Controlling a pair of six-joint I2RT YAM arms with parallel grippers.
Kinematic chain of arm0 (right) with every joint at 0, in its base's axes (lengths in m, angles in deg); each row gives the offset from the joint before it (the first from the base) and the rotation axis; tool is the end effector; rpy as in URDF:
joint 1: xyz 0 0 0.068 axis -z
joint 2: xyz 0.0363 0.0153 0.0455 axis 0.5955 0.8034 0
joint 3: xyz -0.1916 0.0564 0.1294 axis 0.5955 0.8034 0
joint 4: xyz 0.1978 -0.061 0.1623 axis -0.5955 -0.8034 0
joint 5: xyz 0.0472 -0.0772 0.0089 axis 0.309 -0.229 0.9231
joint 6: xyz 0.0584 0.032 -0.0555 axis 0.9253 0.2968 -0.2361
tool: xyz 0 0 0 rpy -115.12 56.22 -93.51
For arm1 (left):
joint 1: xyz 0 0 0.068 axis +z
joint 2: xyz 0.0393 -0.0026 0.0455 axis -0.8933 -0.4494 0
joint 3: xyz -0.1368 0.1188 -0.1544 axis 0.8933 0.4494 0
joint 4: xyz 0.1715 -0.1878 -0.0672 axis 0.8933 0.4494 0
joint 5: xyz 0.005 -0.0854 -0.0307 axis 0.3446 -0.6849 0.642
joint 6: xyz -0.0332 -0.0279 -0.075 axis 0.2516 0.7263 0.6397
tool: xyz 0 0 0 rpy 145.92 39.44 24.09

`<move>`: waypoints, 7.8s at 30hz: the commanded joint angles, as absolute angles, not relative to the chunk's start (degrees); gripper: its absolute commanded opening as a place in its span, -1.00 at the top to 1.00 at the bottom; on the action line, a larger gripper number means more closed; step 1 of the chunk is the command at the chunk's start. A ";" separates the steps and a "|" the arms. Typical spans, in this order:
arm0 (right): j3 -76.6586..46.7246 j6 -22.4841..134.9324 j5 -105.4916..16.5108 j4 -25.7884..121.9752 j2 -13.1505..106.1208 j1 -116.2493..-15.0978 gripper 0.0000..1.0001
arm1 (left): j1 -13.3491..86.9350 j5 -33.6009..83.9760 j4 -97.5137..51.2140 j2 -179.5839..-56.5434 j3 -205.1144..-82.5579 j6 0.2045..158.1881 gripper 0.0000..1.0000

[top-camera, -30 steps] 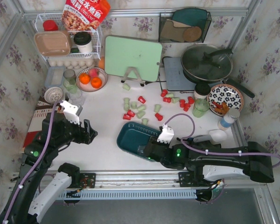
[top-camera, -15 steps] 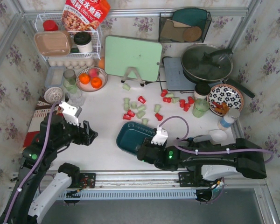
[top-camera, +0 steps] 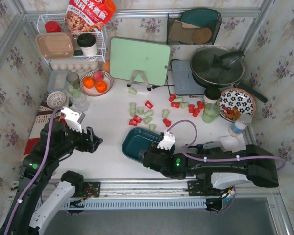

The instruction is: Mix the coffee capsules in the storage basket

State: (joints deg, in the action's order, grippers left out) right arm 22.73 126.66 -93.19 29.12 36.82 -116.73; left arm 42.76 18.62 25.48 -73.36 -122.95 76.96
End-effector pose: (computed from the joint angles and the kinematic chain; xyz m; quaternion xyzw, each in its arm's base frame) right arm 0.0949 0.2531 0.1381 0.0884 0.8908 0.2259 0.3843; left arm 0.1496 -0.0769 0.3080 0.1500 0.8300 -0.2413 0.4799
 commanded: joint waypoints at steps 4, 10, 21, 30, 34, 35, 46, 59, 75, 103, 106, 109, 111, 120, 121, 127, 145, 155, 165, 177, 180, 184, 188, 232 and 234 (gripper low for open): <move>24.27 115.03 -99.26 37.22 34.60 -116.60 -0.01 | 42.89 19.36 24.37 -74.53 -122.75 77.16 -0.48; 23.33 106.30 -98.36 42.38 36.23 -115.51 -0.01 | 43.79 20.31 24.31 -75.80 -122.73 77.06 -0.48; 18.35 96.57 -88.36 45.66 43.61 -110.96 0.07 | 46.18 17.85 23.95 -77.52 -122.77 77.39 -0.47; 10.55 91.00 -86.47 39.71 50.63 -109.76 0.63 | 46.51 17.10 23.84 -77.38 -122.80 77.56 -0.48; 7.77 88.67 -88.49 36.04 51.11 -109.81 1.00 | 46.59 17.04 23.83 -77.20 -122.74 77.56 -0.48; 7.19 87.84 -88.95 35.26 50.97 -109.77 1.00 | 46.59 17.02 23.84 -77.14 -122.74 77.55 -0.48; -2.25 69.24 -106.91 26.44 45.31 -105.31 1.00 | 46.68 17.15 23.79 -76.61 -122.74 77.58 -0.48; 8.54 35.53 -118.90 60.55 30.48 -84.38 1.00 | 46.69 16.43 23.64 -76.67 -122.71 77.79 -0.48; 13.49 50.78 -94.84 56.75 30.47 -54.59 1.00 | 46.65 15.27 23.31 -78.91 -122.62 78.16 -0.48; 17.57 59.85 -83.57 56.59 41.77 -46.94 1.00 | 47.03 15.43 23.25 -82.19 -122.68 78.34 -0.49; 18.08 60.03 -83.87 56.70 42.08 -46.98 1.00 | 47.12 15.37 23.23 -82.37 -122.74 78.34 -0.49; 18.37 59.72 -84.56 56.95 42.24 -46.92 1.00 | 47.21 15.34 23.25 -82.47 -122.75 78.34 -0.49; 18.33 59.53 -84.93 56.94 42.39 -46.88 1.00 | 47.21 15.35 23.25 -82.47 -122.66 78.34 -0.49; 17.78 58.92 -85.44 57.39 45.10 -46.24 0.94 | 47.30 15.41 23.31 -82.56 -122.67 78.34 -0.49; 17.69 58.94 -85.44 57.35 45.38 -46.17 0.90 | 47.30 15.40 23.26 -82.59 -122.67 78.36 -0.49; 16.57 59.48 -85.46 55.89 45.35 -46.16 0.30 | 47.30 15.32 23.28 -82.73 -122.65 78.43 -0.49; 12.23 61.13 -85.55 48.30 30.18 -49.25 -0.35 | 48.12 15.60 23.43 -84.31 -122.83 78.43 -0.49; 16.88 57.47 -88.95 54.52 24.28 -57.68 -0.40 | 48.97 17.28 23.87 -86.34 -123.34 78.58 -0.49; 37.10 51.43 -74.22 78.35 22.41 -62.90 -0.46 | 48.96 21.59 24.14 -89.34 -123.51 79.81 -0.48; 44.87 53.86 -78.40 85.28 15.05 -63.45 -0.42 | 27.19 37.01 15.02 -100.42 -121.99 85.53 -0.29; 45.41 54.55 -77.87 85.21 14.47 -63.52 -0.42 | 23.75 40.35 14.09 -107.98 -124.48 83.78 -0.29; 44.53 55.00 -77.13 83.44 14.37 -63.48 -0.42 | 21.70 40.13 12.29 -114.93 -127.21 83.30 -0.29; 44.42 55.28 -77.03 83.06 14.18 -63.51 -0.42 | 20.02 38.44 9.57 -120.05 -127.65 82.94 -0.28; 43.62 56.00 -76.04 82.01 15.56 -63.49 -0.42 | 33.94 64.19 17.37 -99.61 -124.29 96.90 1.00; 43.67 56.00 -76.01 81.92 15.43 -63.49 -0.42 | 35.19 65.11 13.47 -97.74 -121.00 99.48 1.00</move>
